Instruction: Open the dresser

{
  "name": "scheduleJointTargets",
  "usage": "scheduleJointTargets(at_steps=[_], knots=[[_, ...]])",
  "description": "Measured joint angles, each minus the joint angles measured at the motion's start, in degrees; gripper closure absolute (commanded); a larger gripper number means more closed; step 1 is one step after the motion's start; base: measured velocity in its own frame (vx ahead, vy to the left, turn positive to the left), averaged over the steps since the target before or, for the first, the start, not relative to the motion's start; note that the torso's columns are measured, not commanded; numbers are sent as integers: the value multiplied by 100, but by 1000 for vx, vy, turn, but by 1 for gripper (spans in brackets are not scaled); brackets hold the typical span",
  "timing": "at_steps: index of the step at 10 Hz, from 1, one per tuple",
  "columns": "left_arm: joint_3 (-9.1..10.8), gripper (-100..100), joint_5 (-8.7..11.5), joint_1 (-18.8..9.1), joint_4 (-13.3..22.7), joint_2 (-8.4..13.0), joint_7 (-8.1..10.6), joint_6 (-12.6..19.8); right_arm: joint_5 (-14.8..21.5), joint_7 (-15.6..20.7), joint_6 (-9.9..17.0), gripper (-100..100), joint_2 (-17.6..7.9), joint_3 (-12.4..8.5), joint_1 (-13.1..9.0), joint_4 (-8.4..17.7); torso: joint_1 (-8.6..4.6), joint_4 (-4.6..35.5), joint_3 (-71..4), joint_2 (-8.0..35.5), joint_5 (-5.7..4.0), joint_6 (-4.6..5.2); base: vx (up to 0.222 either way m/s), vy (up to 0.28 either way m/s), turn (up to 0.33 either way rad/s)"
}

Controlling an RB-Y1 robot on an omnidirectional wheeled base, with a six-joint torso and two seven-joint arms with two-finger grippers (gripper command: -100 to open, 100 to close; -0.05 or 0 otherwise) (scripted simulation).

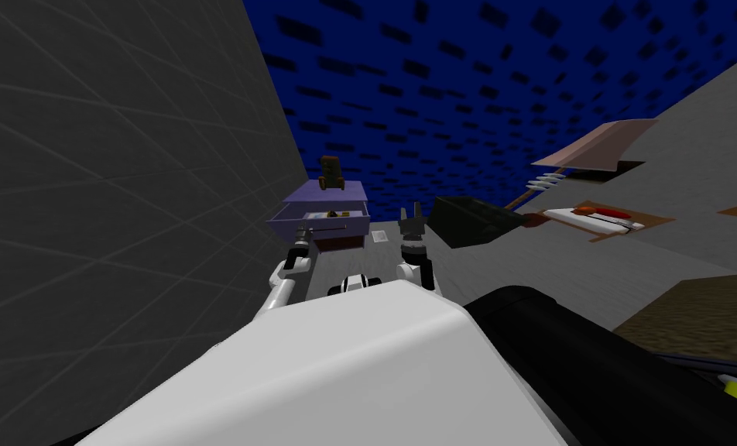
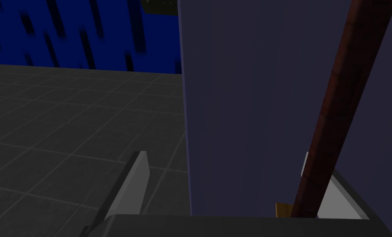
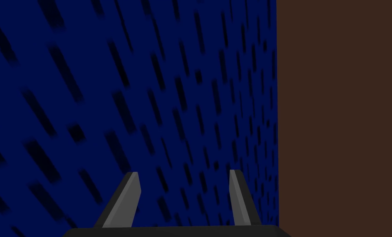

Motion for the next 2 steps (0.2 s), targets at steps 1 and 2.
scheduleJointTargets(at_steps=[1,2], knots=[[0,0,0,3,3,0,0,2,0,0,0,0,0,0,0,0,1,-2,-1,-2,1,0,0,0,0],[0,0,0,4,4,0,0,4,0,0,0,0,0,0,0,0,2,-4,-1,-3,2,0,0,0,0]])
